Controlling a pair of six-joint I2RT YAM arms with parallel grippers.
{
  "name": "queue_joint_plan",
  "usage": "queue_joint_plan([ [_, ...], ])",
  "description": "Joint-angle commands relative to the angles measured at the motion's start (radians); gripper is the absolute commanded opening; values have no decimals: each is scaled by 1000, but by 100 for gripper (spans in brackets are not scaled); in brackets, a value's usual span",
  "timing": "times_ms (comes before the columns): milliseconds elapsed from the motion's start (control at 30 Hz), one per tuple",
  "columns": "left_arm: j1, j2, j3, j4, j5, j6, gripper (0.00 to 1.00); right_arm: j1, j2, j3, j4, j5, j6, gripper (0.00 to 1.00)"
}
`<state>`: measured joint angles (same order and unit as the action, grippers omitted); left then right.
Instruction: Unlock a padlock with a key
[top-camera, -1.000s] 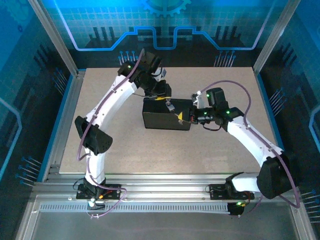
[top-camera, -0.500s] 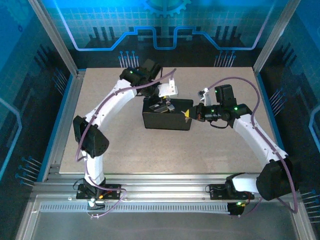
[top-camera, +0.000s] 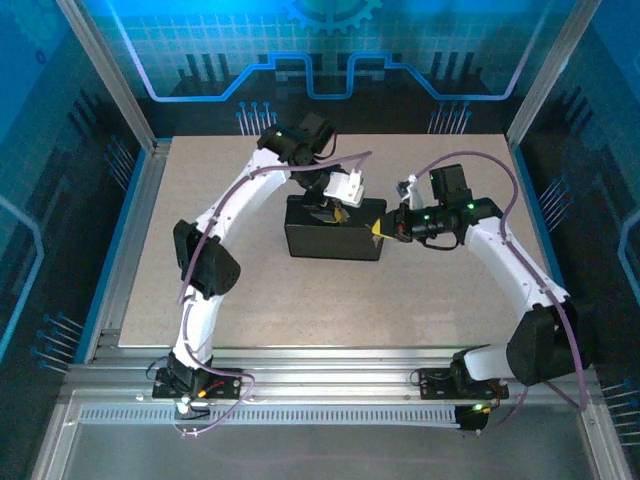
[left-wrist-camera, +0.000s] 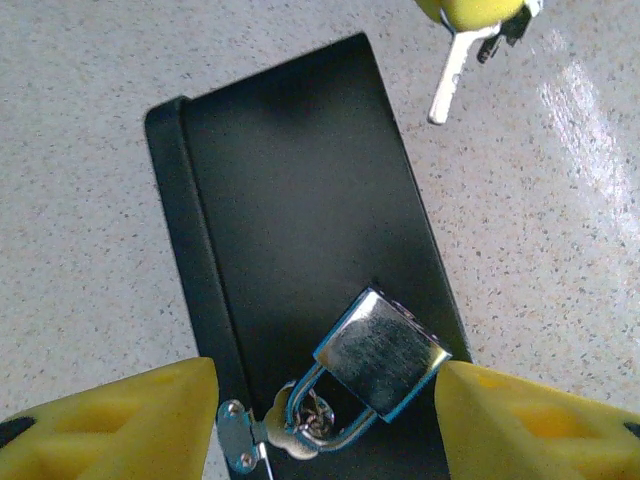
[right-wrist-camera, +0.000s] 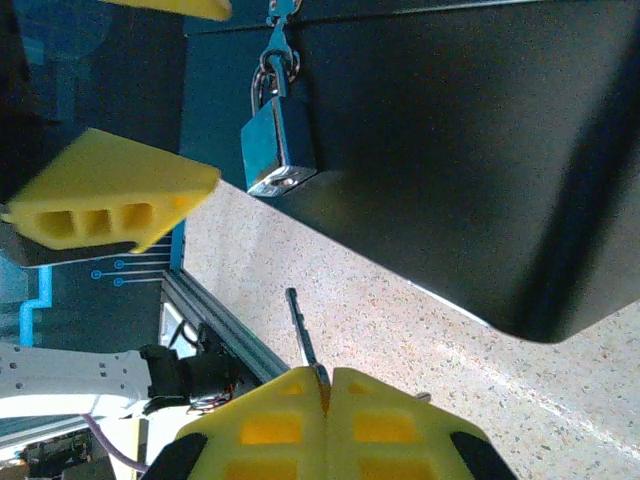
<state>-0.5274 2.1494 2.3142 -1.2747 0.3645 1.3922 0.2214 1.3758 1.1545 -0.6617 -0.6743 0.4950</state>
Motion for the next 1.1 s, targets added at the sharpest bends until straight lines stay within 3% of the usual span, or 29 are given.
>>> queue_joint_plan([
  [0, -3, 14, 34, -16, 37, 83, 61, -9, 28, 43, -45, -36, -19, 1],
  [800, -26, 68, -1, -57, 57, 126, 59, -9, 69, 71, -71, -49, -43, 0],
  [1067, -21, 65, -26, -45, 42, 120, 47, -8, 73, 79, -72, -55, -45, 0],
])
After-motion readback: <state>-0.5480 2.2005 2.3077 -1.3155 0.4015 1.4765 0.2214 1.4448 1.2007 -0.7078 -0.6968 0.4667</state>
